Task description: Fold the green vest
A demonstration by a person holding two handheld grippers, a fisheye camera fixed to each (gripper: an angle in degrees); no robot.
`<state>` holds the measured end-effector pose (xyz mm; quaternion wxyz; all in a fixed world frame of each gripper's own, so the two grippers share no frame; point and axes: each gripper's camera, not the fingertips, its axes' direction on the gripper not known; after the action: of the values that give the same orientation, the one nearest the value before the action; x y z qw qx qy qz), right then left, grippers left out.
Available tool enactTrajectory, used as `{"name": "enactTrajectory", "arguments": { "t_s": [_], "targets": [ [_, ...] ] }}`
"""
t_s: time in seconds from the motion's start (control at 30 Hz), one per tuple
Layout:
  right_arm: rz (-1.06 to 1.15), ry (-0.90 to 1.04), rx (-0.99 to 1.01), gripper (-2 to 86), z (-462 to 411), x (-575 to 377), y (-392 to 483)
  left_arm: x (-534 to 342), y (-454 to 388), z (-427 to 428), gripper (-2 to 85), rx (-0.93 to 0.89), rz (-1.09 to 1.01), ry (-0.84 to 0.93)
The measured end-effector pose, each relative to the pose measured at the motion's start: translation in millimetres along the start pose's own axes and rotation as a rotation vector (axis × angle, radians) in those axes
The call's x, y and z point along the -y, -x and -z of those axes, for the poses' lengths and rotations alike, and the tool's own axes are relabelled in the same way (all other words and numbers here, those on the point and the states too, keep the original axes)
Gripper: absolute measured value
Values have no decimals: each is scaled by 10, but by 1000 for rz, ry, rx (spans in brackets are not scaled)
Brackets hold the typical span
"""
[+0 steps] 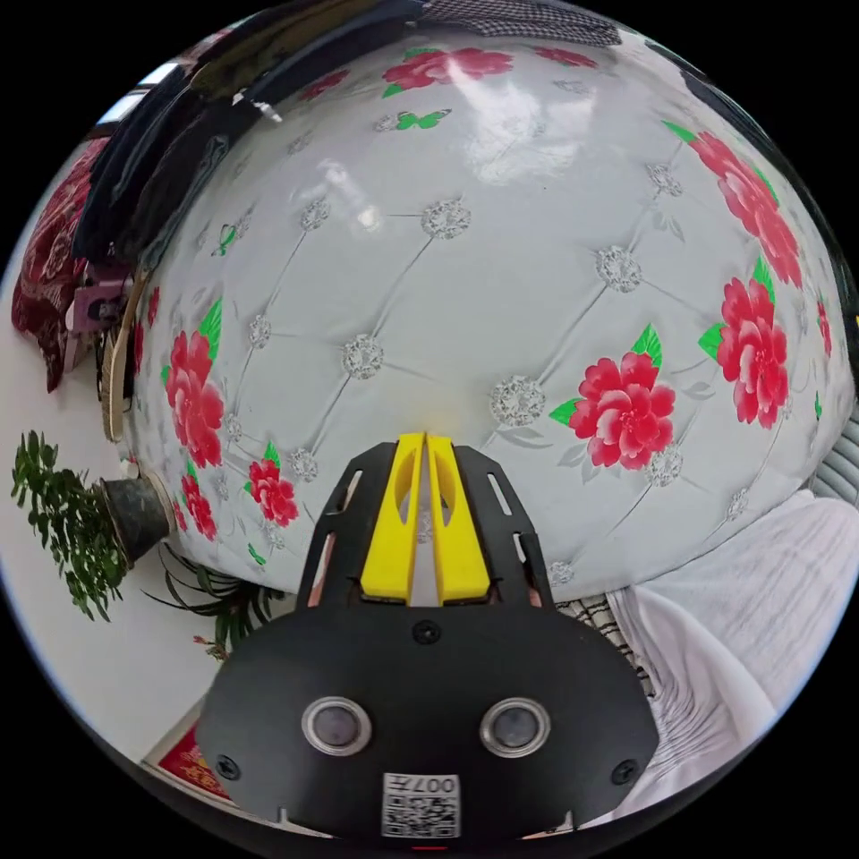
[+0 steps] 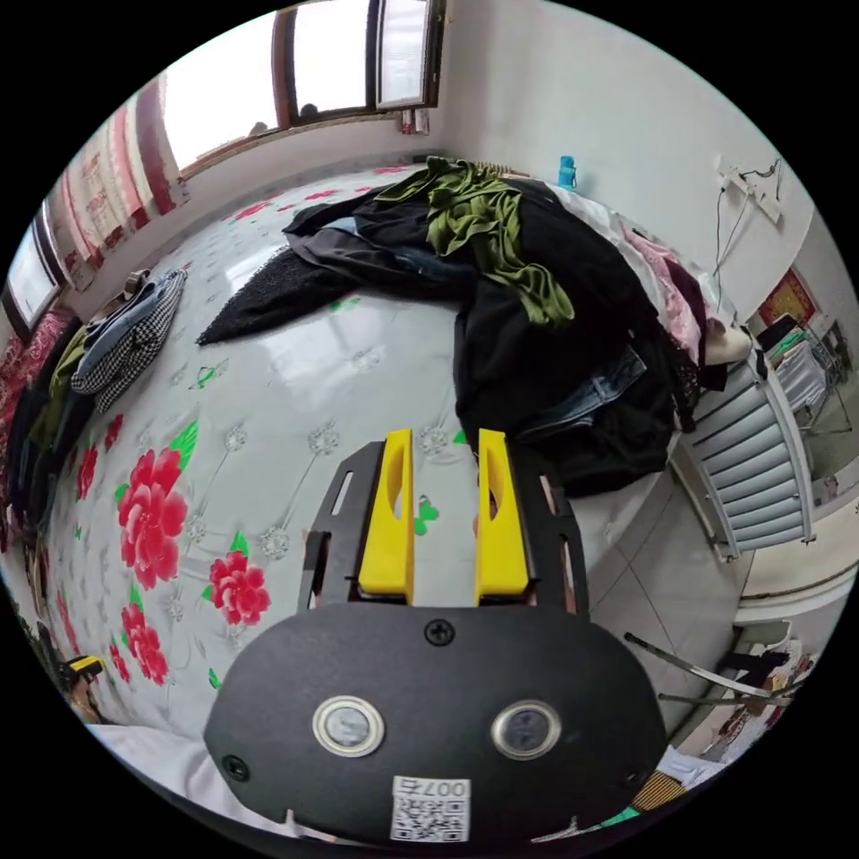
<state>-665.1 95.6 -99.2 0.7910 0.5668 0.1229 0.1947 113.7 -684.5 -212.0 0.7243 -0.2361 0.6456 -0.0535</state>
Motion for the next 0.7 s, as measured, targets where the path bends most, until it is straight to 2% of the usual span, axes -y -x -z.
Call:
{"name": "enactTrajectory", "arguments": {
  "t_s": [0.07,0.2,0.4,0.57,0.7],
  "targets": [
    [67,4,-120,77,-74,164,-161,-104,30,-1,-10,-14,105,-16],
    [147,-3,-179,81,-133,312,-192,-229,32,-14,-10,6,192,-19],
    [61,-127,-229,78,48,667,-398,-423,62,-47,-10,17,313,-2],
    [92,-64,-270,50,-88,1003,-520,-882,75,-72,-9,-165,396,-115],
    [-39,27,-182,14,-152,1153,-731,-1230,134,-125,-8,-297,441,-166]
  ]
}}
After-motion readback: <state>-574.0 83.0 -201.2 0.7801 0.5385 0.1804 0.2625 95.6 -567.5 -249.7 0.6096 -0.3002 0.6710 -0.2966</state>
